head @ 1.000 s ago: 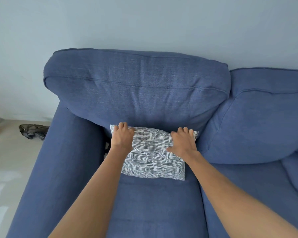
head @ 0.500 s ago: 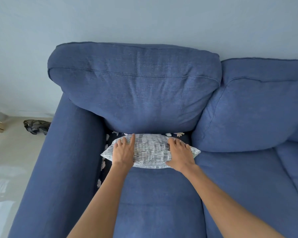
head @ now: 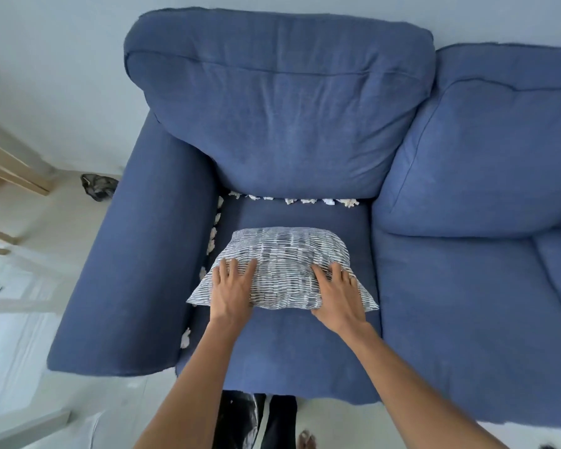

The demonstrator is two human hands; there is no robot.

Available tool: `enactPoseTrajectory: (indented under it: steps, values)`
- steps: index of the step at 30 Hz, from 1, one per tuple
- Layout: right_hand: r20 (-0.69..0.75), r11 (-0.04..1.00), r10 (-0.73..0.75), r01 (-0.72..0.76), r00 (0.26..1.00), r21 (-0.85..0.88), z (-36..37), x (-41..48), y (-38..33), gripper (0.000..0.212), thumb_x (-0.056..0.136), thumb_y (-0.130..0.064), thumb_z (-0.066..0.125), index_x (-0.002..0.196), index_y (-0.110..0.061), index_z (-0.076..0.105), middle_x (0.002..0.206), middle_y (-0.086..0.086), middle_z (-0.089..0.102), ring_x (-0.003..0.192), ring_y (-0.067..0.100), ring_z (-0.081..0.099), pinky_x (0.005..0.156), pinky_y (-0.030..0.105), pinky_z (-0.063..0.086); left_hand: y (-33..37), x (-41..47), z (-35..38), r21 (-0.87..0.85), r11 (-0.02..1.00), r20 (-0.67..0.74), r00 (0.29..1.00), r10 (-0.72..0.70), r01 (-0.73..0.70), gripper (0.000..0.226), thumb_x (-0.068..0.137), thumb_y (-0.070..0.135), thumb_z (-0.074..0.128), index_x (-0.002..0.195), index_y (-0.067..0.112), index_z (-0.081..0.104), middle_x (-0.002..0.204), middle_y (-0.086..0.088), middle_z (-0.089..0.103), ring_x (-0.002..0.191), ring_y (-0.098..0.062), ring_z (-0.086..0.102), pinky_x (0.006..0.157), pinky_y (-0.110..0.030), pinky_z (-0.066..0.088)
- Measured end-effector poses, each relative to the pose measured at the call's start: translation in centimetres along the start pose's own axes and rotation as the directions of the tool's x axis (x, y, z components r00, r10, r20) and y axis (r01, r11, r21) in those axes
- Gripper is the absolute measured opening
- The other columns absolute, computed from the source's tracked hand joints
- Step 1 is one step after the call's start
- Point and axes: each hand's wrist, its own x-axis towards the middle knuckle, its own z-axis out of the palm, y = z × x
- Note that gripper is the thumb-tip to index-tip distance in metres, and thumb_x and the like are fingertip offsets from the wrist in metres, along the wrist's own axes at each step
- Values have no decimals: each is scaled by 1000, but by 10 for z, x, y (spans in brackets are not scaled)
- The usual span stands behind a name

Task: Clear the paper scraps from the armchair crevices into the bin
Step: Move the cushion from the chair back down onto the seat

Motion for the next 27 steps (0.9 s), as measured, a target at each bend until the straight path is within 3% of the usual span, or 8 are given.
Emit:
enactPoseTrajectory:
  steps: [8,14,17,22,27]
  values:
    - [141,1000,-13,15,990,-16,76,-63,-4,88,76,-26,80,148,-26,30,137,9,38,118,29,46,97,39,47,0,-72,87,-98,995,135,991,-15,28,92,84,2,60,155,26,6,153,-17,19,141,-37,21,114,-42,29]
    - [248,1000,1,-8,969,25,104,-83,-4,90,85,-21,72,156,-26,17,154,14,22,135,34,37,105,42,45,7,-99,124,-209,975,244,970,-18,70,84,95,13,55,156,29,0,160,-18,3,147,-33,12,119,-39,20]
    - [266,997,1,-20,964,71,104,-88,-5,80,92,-20,64,157,-26,17,154,13,23,131,32,41,101,40,46,11,-101,122,-196,977,264,964,-25,79,82,95,15,54,156,28,1,160,-18,3,146,-33,14,119,-42,20]
    - [234,991,19,-50,972,126,77,-87,-3,54,95,-23,58,144,-25,36,137,3,38,116,24,50,81,35,51,8,-95,97,-181,981,284,959,-22,76,73,97,18,47,156,27,5,158,-16,12,146,-30,13,119,-46,14]
    - [187,984,52,-82,981,157,35,-58,7,54,97,-26,56,147,-20,36,140,3,38,121,23,46,84,36,51,9,-68,57,-251,966,221,975,3,54,72,97,17,49,156,25,8,158,-18,16,146,-32,16,119,-43,17]
